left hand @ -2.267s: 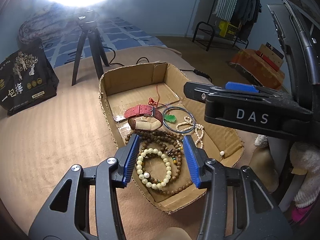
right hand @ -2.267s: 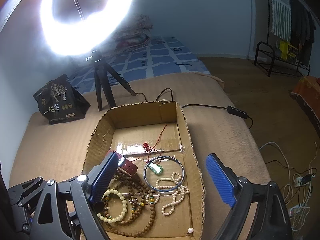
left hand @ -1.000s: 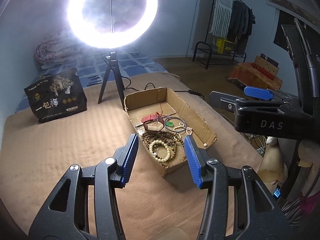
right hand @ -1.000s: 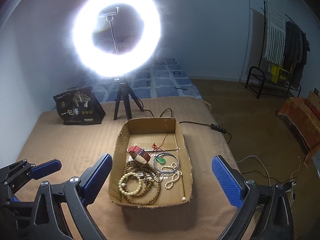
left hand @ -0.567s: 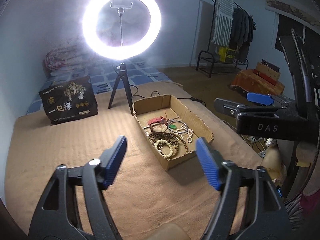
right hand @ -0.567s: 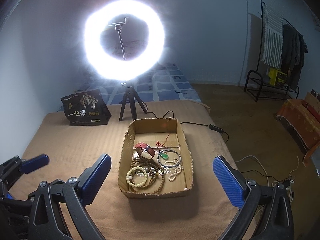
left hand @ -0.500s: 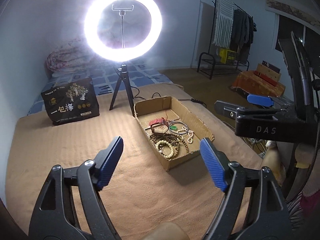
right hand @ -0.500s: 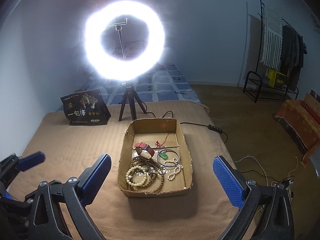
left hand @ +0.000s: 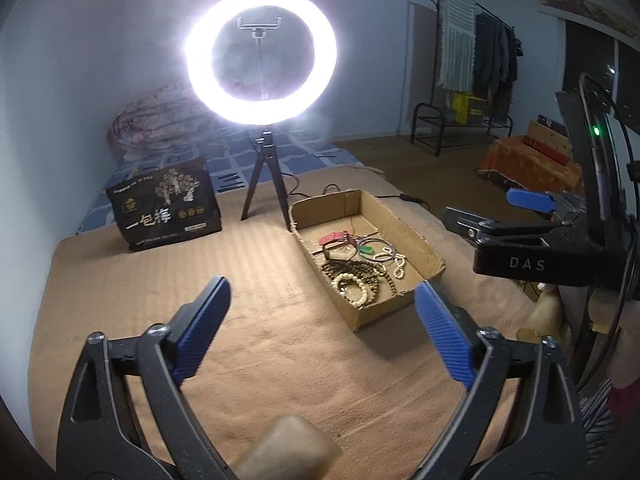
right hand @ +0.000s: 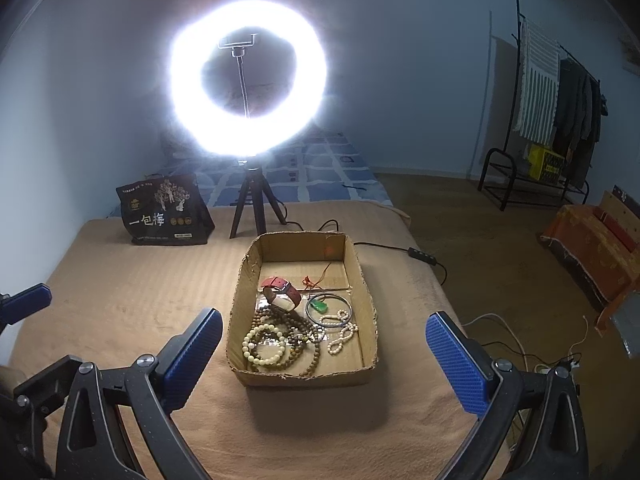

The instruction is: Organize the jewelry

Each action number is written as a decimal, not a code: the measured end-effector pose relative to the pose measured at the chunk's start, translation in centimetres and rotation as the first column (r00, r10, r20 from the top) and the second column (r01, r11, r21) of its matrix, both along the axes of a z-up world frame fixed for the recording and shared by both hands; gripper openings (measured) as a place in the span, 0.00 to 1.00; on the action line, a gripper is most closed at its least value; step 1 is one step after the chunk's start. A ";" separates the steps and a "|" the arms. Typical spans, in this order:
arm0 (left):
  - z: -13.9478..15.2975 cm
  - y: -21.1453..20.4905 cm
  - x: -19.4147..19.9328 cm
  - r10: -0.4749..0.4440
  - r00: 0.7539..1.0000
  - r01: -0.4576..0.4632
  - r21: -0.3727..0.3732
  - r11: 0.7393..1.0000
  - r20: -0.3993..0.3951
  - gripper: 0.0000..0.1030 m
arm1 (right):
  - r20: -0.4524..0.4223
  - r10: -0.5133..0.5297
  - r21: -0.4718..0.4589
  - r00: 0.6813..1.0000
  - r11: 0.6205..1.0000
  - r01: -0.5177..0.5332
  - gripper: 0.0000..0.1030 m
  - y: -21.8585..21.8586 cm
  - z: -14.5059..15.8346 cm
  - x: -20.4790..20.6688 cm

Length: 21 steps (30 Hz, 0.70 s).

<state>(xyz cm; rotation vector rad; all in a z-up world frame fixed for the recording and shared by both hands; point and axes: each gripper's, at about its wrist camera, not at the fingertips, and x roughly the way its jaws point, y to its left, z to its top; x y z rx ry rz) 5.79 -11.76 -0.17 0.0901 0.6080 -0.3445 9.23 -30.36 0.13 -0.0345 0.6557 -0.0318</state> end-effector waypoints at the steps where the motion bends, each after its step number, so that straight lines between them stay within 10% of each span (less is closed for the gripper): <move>1: 0.0 0.1 0.0 0.010 1.000 -0.010 0.002 1.000 0.003 0.96 | -0.002 0.000 0.000 1.000 1.000 0.000 1.00 0.0 -0.1 0.0; 21: -0.1 0.8 -0.2 0.052 0.999 -0.052 0.027 0.998 0.010 0.97 | -0.047 -0.001 -0.015 0.999 1.000 0.000 1.00 -0.2 -1.1 0.0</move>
